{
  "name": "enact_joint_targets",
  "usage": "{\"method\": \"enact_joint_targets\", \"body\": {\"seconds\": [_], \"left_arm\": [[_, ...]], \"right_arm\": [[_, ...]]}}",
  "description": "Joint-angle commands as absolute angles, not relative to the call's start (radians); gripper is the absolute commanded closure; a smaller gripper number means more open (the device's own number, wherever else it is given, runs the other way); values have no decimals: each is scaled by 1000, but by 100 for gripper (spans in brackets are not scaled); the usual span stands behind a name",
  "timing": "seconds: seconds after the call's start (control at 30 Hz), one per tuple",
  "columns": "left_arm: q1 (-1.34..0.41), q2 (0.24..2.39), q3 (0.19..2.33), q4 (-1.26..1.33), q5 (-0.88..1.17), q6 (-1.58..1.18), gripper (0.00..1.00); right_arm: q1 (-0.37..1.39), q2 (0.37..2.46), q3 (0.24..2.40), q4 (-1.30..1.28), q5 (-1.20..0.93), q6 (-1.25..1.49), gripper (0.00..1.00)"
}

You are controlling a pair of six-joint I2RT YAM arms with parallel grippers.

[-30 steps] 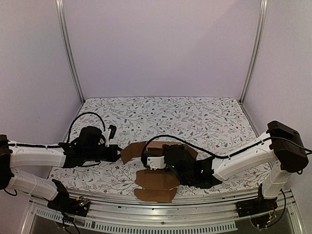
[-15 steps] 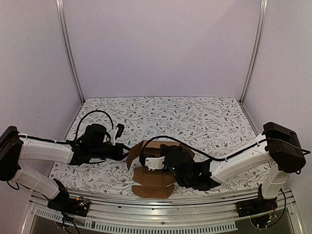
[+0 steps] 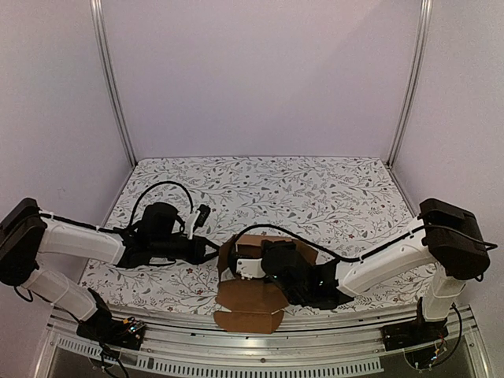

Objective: Fold the paper box

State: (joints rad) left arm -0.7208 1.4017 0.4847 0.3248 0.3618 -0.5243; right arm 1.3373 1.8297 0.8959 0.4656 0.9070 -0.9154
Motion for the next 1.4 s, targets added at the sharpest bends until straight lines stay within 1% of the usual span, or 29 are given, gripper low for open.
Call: {"method": "enact_joint_targets", "body": {"seconds": [0.0,0.23,0.57,1.1,1.37], "left_arm": [[-751,1419,513,339,374,-507,98],[-785,1443,526,332,374,-511,96],[-796,1435,485,335,381,-494,84],[-821,1464,502,334,397,-458,81],[-844,1487,533,317,360,-448,75]], "right_arm": [[1348,1861,907,442,923,-876,100],[1348,1876,903,441,945,-865,100],[1348,1857,884,439,950,-850,100],[1348,1850,882,426,954,-838,100],[1348,1849,890,412,951,-829,100]]}}
